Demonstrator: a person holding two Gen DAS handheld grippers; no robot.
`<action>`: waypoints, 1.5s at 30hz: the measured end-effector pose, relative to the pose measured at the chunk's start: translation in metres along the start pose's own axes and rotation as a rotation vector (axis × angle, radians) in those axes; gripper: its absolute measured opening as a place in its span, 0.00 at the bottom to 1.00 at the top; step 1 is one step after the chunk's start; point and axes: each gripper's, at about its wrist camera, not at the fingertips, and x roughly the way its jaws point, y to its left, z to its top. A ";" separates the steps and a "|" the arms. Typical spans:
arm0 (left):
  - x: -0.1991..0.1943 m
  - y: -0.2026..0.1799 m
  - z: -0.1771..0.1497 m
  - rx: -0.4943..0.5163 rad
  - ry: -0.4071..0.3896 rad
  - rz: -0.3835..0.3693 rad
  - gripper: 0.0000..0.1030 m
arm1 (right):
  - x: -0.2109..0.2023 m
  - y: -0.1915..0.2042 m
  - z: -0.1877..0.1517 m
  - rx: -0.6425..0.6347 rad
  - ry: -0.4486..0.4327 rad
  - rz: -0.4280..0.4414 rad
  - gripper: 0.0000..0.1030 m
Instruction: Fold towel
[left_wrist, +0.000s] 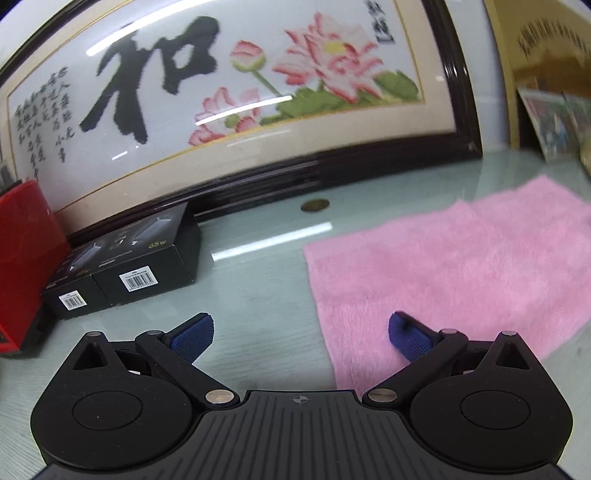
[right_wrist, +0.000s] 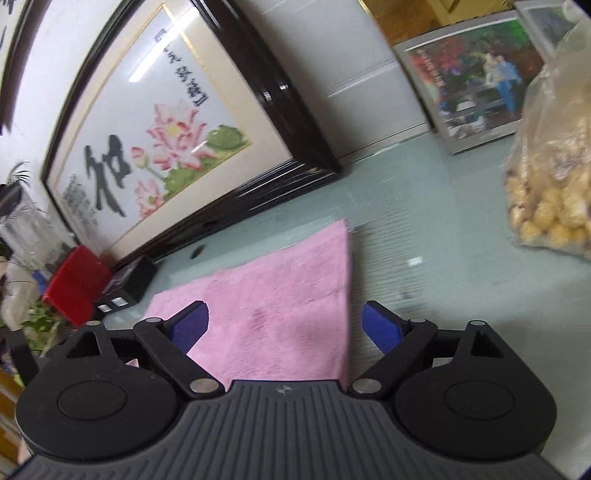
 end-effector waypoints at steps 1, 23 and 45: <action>0.000 0.001 -0.001 0.000 0.002 -0.002 1.00 | 0.002 0.000 0.000 -0.006 0.006 -0.008 0.89; 0.002 0.021 -0.006 -0.147 0.078 -0.079 1.00 | 0.031 -0.004 0.003 0.041 0.057 0.002 0.20; 0.003 0.012 -0.009 -0.187 0.066 -0.150 1.00 | 0.021 0.064 -0.003 -0.338 -0.037 -0.318 0.07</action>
